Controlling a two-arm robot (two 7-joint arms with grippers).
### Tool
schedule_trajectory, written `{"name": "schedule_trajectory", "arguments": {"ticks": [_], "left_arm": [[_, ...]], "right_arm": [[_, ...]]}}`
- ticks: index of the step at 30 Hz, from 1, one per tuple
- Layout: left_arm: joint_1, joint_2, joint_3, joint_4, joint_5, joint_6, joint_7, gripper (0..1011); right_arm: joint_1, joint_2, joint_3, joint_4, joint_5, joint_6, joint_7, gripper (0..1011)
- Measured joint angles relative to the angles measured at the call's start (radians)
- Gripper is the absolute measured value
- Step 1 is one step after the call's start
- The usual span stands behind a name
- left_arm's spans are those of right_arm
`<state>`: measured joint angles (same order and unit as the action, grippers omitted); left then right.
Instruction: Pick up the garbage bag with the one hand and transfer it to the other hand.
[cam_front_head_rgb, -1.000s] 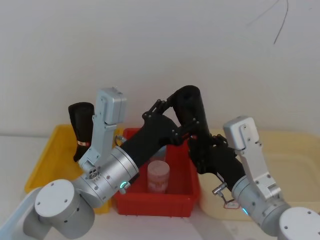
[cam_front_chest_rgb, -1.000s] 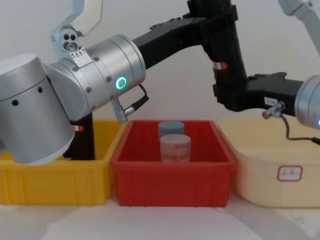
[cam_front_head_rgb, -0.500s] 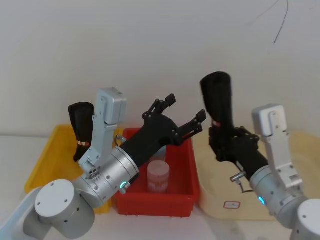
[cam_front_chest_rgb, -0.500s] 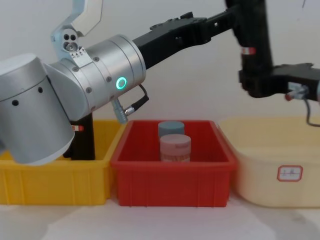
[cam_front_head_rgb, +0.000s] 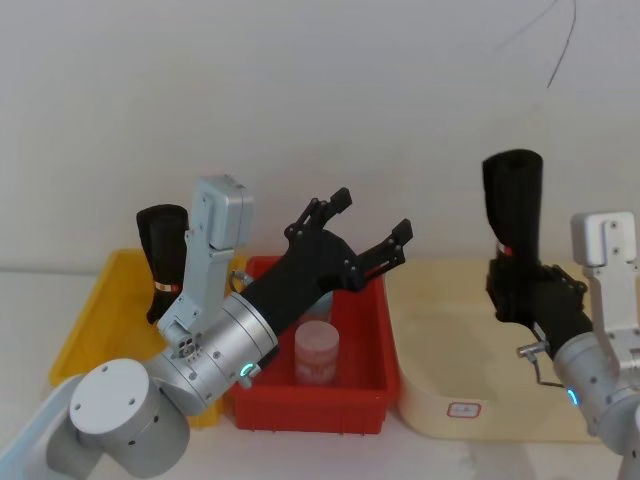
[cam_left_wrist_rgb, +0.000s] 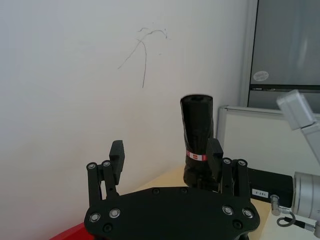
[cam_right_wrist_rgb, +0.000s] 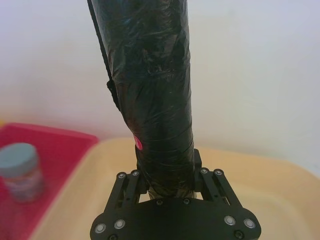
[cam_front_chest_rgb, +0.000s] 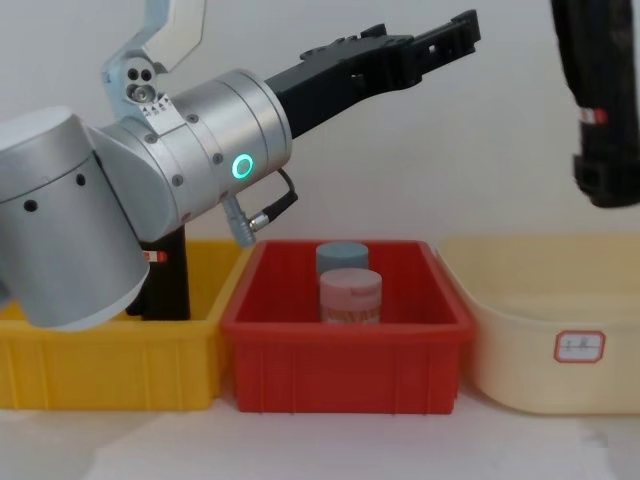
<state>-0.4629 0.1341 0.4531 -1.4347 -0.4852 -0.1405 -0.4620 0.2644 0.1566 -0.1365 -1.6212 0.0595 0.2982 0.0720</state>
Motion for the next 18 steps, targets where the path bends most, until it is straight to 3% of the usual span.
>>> {"name": "schedule_trajectory", "arguments": {"ticks": [4,15,18], "left_arm": [[0.0,0.0,0.0,0.0,0.0,0.0,0.0,1001],[0.0,0.0,0.0,0.0,0.0,0.0,0.0,1001],[0.0,0.0,0.0,0.0,0.0,0.0,0.0,1001]], "right_arm": [[0.004,-0.003,0.018,0.023,-0.012,0.024,-0.028,482],[0.025,-0.011,0.042,0.093,-0.051,0.05,-0.083,822],[0.026,-0.011,0.043,0.097,-0.057,0.048,-0.086,870]]}}
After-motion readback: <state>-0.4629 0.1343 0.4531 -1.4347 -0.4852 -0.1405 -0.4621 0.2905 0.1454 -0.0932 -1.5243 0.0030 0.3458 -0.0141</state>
